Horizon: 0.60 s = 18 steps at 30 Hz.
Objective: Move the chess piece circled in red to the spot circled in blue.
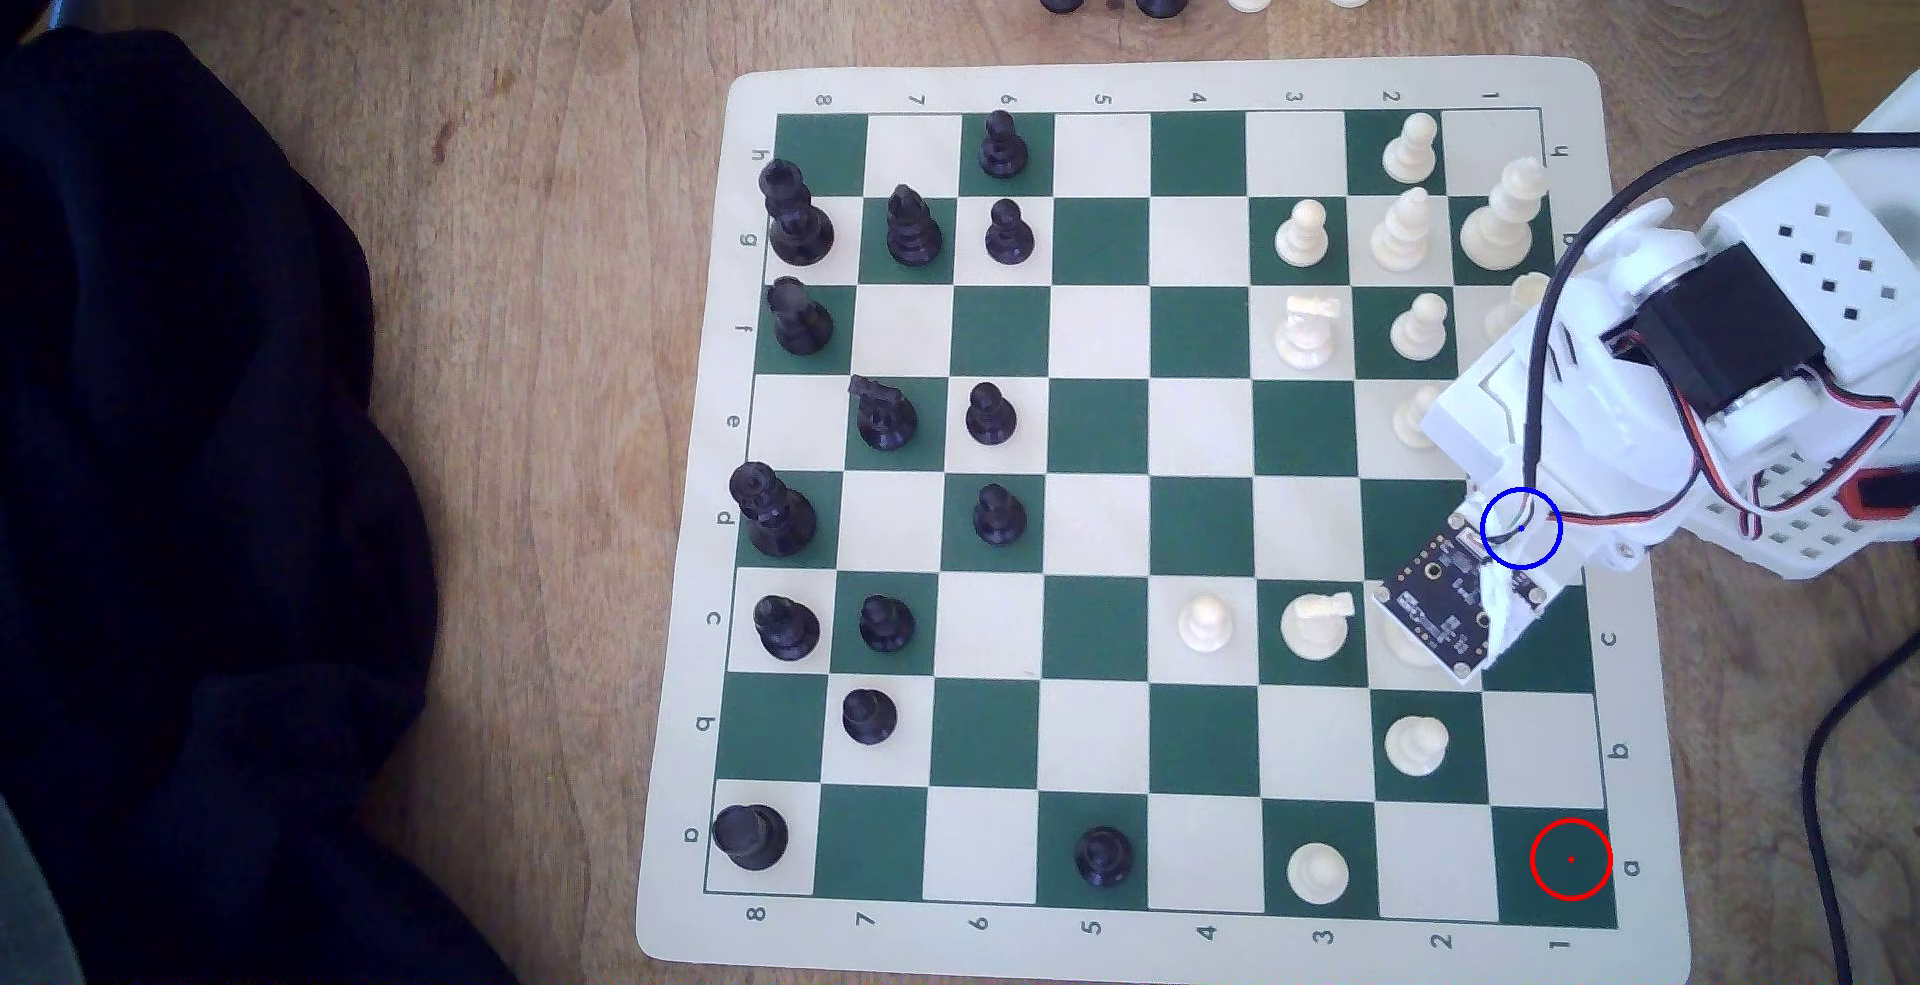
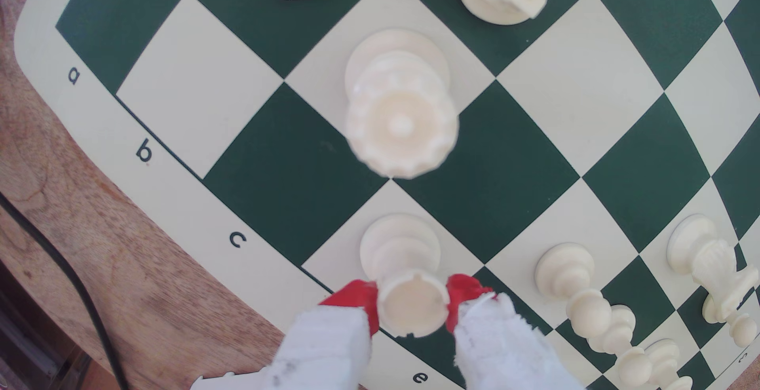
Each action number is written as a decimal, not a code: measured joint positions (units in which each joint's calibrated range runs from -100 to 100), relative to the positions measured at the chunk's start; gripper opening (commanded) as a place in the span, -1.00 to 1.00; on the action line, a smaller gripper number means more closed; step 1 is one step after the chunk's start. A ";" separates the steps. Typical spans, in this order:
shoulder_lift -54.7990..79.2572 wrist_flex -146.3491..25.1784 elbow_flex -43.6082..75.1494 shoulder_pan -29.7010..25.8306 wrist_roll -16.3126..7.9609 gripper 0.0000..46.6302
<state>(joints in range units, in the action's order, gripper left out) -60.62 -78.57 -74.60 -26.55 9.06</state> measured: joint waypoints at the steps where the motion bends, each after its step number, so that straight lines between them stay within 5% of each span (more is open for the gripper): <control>1: 0.08 0.00 0.00 0.00 0.00 -0.95; 7: 0.34 0.72 -0.63 0.15 0.00 -0.46; 18: 0.59 1.91 -1.63 1.40 0.00 -0.27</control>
<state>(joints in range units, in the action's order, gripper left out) -60.03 -76.65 -76.23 -25.15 9.06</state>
